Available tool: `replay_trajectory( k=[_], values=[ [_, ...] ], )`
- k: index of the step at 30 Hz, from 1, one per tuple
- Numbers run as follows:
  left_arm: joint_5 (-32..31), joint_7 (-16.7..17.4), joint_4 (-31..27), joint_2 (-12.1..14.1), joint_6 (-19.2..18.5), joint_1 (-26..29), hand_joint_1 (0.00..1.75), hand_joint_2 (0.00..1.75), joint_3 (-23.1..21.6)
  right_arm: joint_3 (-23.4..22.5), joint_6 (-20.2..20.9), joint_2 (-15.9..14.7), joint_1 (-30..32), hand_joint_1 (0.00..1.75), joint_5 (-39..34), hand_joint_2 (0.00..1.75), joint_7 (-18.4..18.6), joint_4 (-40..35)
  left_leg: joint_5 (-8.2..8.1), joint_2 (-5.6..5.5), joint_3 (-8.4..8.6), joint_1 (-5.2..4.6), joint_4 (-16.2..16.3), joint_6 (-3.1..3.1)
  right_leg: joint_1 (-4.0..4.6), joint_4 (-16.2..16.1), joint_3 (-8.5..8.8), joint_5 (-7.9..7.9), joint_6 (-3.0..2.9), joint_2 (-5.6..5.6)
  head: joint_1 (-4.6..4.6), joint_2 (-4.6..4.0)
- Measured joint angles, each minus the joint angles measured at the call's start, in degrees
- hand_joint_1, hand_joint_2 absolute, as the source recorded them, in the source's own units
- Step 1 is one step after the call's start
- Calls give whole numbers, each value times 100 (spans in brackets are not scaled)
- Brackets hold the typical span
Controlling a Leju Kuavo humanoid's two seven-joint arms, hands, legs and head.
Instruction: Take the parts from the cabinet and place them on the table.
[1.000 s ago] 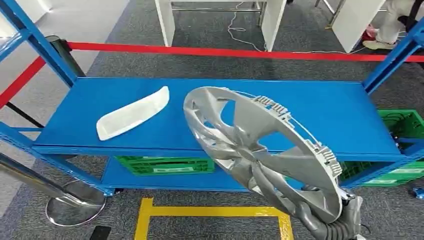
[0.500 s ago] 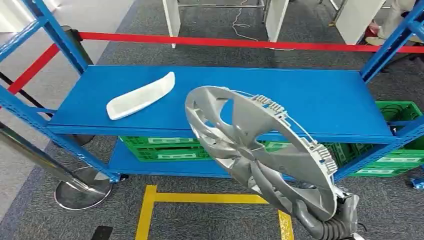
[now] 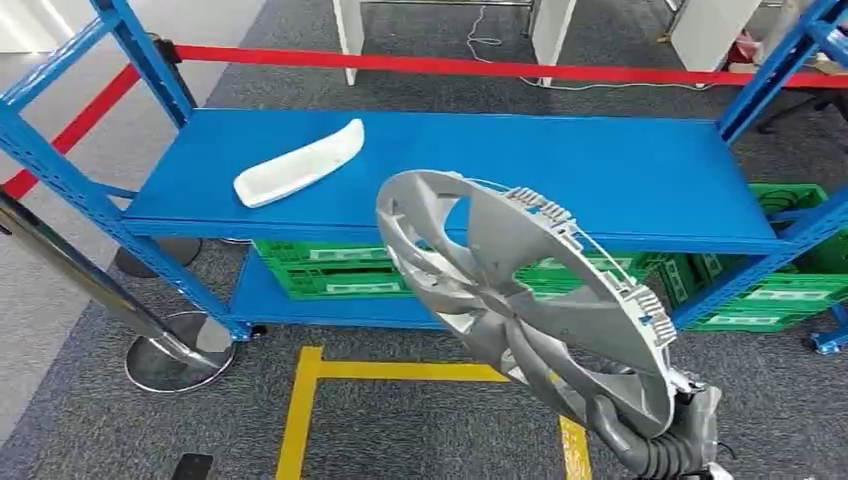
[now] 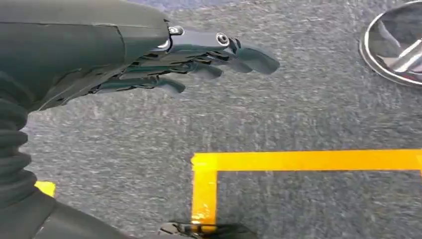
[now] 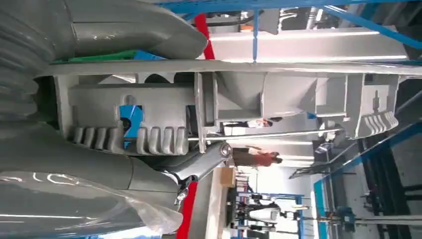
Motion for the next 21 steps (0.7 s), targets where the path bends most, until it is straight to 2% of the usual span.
replay_trajectory(
  k=[2,3,4,5,6,7,8,9,10,11,12,13,14,16,18,19,20,21],
  values=[
    [13,0,11,4,0,11,0,175,0,0,0,-2,5,175,-11,175,0,0,115,-5,-40,17,-50,-38,29,35,-59,72,-23,3,4,0],
    [17,-2,20,28,2,16,0,175,0,2,-4,-2,2,175,0,175,0,4,59,-6,-81,12,-33,-77,-43,-34,-161,114,-34,-18,9,0],
    [17,-18,20,17,0,29,0,175,-4,9,-20,-4,-11,175,13,175,0,15,-174,1,-117,23,71,-131,-38,3,-147,151,-85,-32,-15,-2],
    [17,-26,20,11,0,46,0,175,-13,11,-28,-4,-17,175,15,175,0,22,-500,0,-186,41,369,-156,-38,42,-214,190,-151,-44,-18,-2],
    [15,-33,20,9,0,49,0,175,-15,20,-42,-7,-16,175,22,175,0,31,-848,0,-293,58,838,-184,-30,71,-295,216,-187,-59,-37,-2],
    [15,-39,22,9,2,46,0,175,-15,22,-46,-9,-16,175,31,175,0,41,-1123,1,-398,67,1341,-207,-24,121,-381,247,-200,-78,-29,-2],
    [15,-42,22,9,4,45,0,175,-15,22,-46,-11,-16,175,37,175,0,55,-1237,1,-442,74,1708,-224,-23,178,-463,268,-201,-92,-37,-2],
    [15,-44,22,9,4,47,0,175,-17,26,-44,-11,-17,175,44,175,0,70,-1160,1,-399,79,1857,-233,-22,246,-561,287,-201,-99,-35,-2],
    [15,-46,22,9,4,48,0,175,-17,30,-44,-11,-17,175,55,175,0,83,-983,1,-257,84,1775,-232,-22,312,-649,300,-196,-104,-35,-2],
    [15,-48,22,9,4,47,0,175,-17,37,-46,-13,-18,175,74,175,0,94,-783,1,-36,84,1491,-221,-22,377,-728,309,-192,-104,-37,-2],
    [17,-50,22,9,4,44,0,175,-17,42,-46,-13,-22,175,98,175,0,105,-626,0,284,84,1019,-195,-22,434,-801,322,-181,-103,-35,-2],
    [17,-55,22,9,4,36,0,175,-20,46,-44,-13,-23,175,118,175,0,116,-659,-7,590,79,528,-156,-22,481,-850,334,-166,-102,-37,-2],
    [17,-59,24,11,4,23,0,175,-20,48,-48,-13,-33,175,129,175,0,127,-780,-13,765,54,207,-126,12,526,-900,362,-131,-105,-31,-2],
    [26,-68,29,9,4,19,0,175,-22,61,-52,-15,-46,175,138,175,0,144,-773,-18,733,27,129,-94,-14,508,-974,481,-53,-111,-28,-2],
    [37,-66,33,1,4,34,0,175,-22,70,-52,-17,-40,175,142,175,0,149,-684,-8,676,42,42,-16,-2,487,-1019,566,7,-105,-33,-2],
    [37,-66,35,-11,4,17,0,175,-24,68,-52,-20,-39,175,144,175,0,159,-635,19,660,77,-20,12,-13,559,-1080,355,30,-73,-24,-2],
    [35,-68,35,-15,4,11,0,175,-24,68,-52,-24,-44,175,144,175,0,166,-583,21,586,83,-30,69,-11,750,-1175,57,45,-58,2,-2],
    [37,-68,37,-13,4,5,0,175,-26,68,-52,-26,-51,175,146,175,0,170,-518,23,513,80,-22,87,-22,1148,-1258,-308,67,-39,24,-2]
  ],
)
